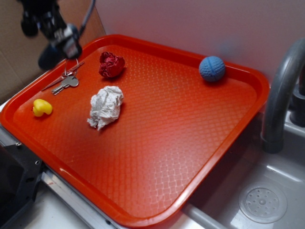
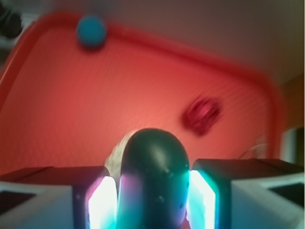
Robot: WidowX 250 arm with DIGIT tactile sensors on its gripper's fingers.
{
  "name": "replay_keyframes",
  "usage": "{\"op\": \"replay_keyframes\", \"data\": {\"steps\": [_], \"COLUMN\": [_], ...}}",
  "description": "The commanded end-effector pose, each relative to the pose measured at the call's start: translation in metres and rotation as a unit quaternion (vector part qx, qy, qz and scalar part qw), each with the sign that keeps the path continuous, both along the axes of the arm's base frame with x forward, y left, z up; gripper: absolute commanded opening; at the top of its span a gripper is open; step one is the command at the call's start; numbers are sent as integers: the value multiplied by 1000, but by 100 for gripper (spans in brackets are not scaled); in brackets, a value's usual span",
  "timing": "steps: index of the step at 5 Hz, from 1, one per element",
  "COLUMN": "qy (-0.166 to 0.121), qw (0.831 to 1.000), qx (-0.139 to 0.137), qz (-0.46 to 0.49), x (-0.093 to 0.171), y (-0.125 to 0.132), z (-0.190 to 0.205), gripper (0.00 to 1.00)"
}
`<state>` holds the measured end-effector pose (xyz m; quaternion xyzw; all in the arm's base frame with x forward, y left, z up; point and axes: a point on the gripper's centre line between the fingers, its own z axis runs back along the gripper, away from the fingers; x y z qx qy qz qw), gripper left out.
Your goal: Grab the plastic pickle.
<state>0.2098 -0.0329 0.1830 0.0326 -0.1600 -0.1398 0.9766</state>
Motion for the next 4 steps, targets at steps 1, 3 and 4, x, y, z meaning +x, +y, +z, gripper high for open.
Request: {"op": "replay_keyframes", "data": {"steps": [1, 3, 4], "qy": [65, 106, 108], "qw": [992, 988, 988], "qx": [-109, -111, -109], "qz": [18, 29, 29], "x": [-5, -2, -1], "y": [-40, -41, -40], "z": [103, 96, 94], "gripper": [0, 0, 0]}}
